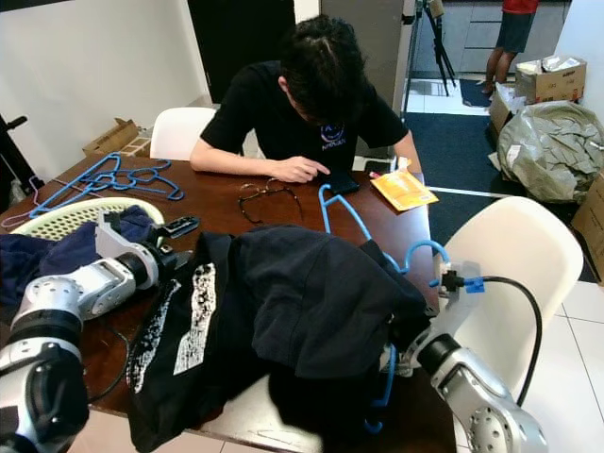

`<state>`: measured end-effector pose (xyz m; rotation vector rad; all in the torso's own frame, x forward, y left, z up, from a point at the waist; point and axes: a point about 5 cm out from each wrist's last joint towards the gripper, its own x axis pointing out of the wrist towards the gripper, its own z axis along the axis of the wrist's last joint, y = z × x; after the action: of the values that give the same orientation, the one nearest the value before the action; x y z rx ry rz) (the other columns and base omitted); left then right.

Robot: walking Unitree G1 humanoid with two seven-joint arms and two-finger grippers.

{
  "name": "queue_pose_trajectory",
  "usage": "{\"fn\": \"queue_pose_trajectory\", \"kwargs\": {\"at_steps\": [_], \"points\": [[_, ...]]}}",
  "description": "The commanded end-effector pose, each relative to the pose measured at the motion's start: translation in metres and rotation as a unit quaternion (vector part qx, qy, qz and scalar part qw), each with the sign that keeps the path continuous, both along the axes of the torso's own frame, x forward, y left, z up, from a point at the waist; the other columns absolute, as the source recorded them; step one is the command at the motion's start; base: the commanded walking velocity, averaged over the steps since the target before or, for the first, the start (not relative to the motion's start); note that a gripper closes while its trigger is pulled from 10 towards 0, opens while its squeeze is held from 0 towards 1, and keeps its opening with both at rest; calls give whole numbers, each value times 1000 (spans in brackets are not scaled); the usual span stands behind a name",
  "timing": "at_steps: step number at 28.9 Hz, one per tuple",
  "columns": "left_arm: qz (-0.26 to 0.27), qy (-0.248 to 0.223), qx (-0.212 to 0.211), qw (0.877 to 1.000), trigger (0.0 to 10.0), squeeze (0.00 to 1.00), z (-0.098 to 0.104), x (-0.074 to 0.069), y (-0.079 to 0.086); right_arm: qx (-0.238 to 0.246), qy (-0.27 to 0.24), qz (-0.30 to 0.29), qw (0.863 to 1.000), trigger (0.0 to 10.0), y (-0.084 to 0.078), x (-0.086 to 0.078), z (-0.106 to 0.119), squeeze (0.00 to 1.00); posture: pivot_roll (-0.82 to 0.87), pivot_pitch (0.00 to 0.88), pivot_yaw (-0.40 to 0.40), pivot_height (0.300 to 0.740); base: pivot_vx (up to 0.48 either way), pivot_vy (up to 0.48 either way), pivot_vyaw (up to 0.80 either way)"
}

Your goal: Hang hanger

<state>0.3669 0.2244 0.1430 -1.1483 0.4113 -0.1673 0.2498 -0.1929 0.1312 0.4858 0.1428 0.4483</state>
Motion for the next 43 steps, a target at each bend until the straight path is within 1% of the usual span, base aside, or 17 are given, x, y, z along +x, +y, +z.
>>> {"fn": "queue_pose_trajectory", "kwargs": {"at_steps": [1, 3, 7, 13, 14, 15, 16, 25, 35, 36, 37, 38, 39, 40, 41, 42, 43], "points": [[-19, -2, 11, 1000, 10000, 0, 3, 0, 1, -9, 10, -1, 1000, 10000, -2, -3, -2, 0, -98, 12, 28, 740, 0, 0, 0], [-19, -2, 11, 1000, 10000, 0, 3, 0, 1, -9, 10, -1, 1000, 10000, -2, -3, -2, 0, -98, 12, 28, 740, 0, 0, 0], [-42, 6, 12, 999, 10000, 0, -1, 1, -10, -14, 11, -2, 1000, 10000, -3, -6, -1, 0, -113, 24, 27, 740, 0, 0, 0], [-53, 12, 14, 998, 10000, 0, -5, 1, -15, -16, 12, -3, 1000, 10000, -4, -7, 0, 0, -115, 28, 27, 740, 0, 0, 0], [-60, 13, 15, 998, 8510, 0, -6, 0, -17, -16, 13, -3, 1000, 10000, -4, -8, 0, 0, -118, 31, 27, 740, 0, 0, 0], [-60, 13, 15, 998, 8510, 0, -6, 0, -17, -16, 13, -3, 1000, 10000, -4, -8, 0, 0, -118, 31, 27, 740, 0, 0, 0], [-64, 13, 17, 998, 0, 0, -7, 0, -19, -17, 13, -3, 1000, 10000, -4, -9, 0, 0, -120, 33, 28, 740, 0, 0, 0], [-75, -3, 21, 997, 0, 0, -3, 3, -22, -19, 16, -5, 1000, 10000, -5, -11, 0, 0, -128, 39, 30, 740, 0, 0, 0], [-83, -10, 20, 996, 0, 0, 0, 5, -25, -18, 16, -7, 1000, 10000, -5, -11, 1, 0, -124, 35, 32, 740, 0, 0, 0], [-84, -23, 23, 996, 0, 0, 4, 6, -26, -17, 16, -7, 1000, 10000, -5, -10, 0, 0, -118, 29, 33, 740, 0, 0, 0], [-84, -23, 23, 996, 0, 0, 4, 6, -26, -17, 16, -7, 1000, 10000, -5, -10, 0, 0, -118, 29, 33, 740, 0, 0, 0], [-86, -39, 26, 995, 0, 0, 9, 7, -26, -17, 16, -7, 1000, 10000, -5, -10, 0, 0, -118, 29, 33, 740, 0, 0, 0], [-99, -88, 36, 991, 0, 0, 25, 10, -28, -16, 16, -7, 1000, 10000, -5, -9, 0, 0, -113, 23, 34, 740, 0, 0, 0], [-110, -123, 44, 985, 0, 0, 36, 11, -30, -15, 16, -7, 1000, 10000, -4, -9, 0, 0, -113, 23, 34, 740, 0, 0, 0], [-127, -196, 67, 970, 0, 0, 60, 11, -35, -14, 16, -7, 1000, 10000, -4, -8, -1, 0, -107, 16, 35, 740, 0, 0, 0], [-141, -243, 83, 956, 0, 0, 75, 9, -40, -13, 15, -7, 1000, 10000, -4, -7, -1, 0, -107, 16, 35, 740, 0, 0, 0], [-148, -269, 91, 947, 0, 0, 84, 7, -43, -13, 15, -7, 1000, 10000, -4, -7, -1, 0, -107, 16, 35, 740, 0, 0, 0]]}}
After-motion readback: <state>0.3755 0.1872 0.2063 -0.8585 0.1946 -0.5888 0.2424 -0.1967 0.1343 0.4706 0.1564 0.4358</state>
